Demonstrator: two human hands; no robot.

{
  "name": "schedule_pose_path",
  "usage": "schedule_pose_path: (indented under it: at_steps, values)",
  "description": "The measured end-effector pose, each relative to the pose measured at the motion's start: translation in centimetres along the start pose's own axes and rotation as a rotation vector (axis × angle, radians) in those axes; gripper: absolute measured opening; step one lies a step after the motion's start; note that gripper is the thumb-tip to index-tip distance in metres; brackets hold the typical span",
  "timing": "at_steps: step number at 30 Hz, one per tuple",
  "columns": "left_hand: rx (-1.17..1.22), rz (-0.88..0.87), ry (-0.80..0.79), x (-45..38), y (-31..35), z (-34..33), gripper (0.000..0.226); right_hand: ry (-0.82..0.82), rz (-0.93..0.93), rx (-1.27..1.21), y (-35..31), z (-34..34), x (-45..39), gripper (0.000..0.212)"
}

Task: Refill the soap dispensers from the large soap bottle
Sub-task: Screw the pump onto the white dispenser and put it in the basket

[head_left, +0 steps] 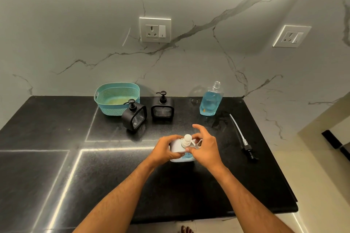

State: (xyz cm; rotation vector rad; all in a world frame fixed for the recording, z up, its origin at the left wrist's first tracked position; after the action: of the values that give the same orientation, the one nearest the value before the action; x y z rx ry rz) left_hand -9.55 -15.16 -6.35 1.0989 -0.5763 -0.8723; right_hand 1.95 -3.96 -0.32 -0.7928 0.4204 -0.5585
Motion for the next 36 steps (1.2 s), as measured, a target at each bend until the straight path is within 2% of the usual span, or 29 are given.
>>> schedule_pose_path:
  at_steps: [6, 12, 16, 21, 24, 26, 29, 31, 36]
  values:
    - [0.006, 0.002, -0.004, -0.1, -0.2, -0.1, 0.053, 0.009, -0.011, 0.055, 0.1, 0.1, -0.3, 0.078]
    - [-0.003, -0.003, -0.007, -0.1, -0.1, 0.0, 0.053, -0.018, 0.060, 0.108, -0.8, -0.6, -0.6, 0.041]
    - [0.005, -0.025, 0.004, -0.1, 0.1, 0.0, 0.052, -0.023, 0.034, 0.158, -0.7, -0.6, -0.9, 0.052]
    - [-0.009, -0.018, -0.005, -0.3, -0.2, -0.1, 0.054, -0.056, 0.071, 0.176, -1.3, -1.1, -1.0, 0.044]
    - [-0.011, -0.011, -0.009, -0.2, -0.1, -0.1, 0.053, -0.028, 0.004, 0.222, -1.0, -0.7, -1.2, 0.055]
    - [-0.012, -0.015, -0.008, -0.2, 0.0, -0.1, 0.053, -0.047, 0.026, 0.204, -1.1, -0.9, -1.3, 0.057]
    - [-0.024, -0.007, -0.009, -0.2, 0.0, 0.0, 0.053, -0.108, 0.081, 0.162, -1.5, -1.5, -1.3, 0.044]
    - [-0.030, 0.003, -0.016, -0.2, -0.2, 0.0, 0.053, -0.090, 0.073, 0.180, -1.4, -1.4, -1.3, 0.037]
    - [-0.029, 0.001, -0.017, -0.3, -0.4, 0.0, 0.053, -0.006, -0.015, 0.219, -0.5, -1.0, -1.1, 0.056]
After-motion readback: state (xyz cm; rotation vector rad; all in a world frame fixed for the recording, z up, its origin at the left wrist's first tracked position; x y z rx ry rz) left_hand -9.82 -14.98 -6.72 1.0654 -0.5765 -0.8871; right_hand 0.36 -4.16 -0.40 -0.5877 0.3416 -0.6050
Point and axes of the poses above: each hand's wrist, its own x-axis away from the middle knuckle, its own z-axis out of the back of the hand, y = z × x, the point moved 9 cm from there along -x, towards the middle knuckle, and after that the axes turned 2 degrees about y, right-handed, at the moved point
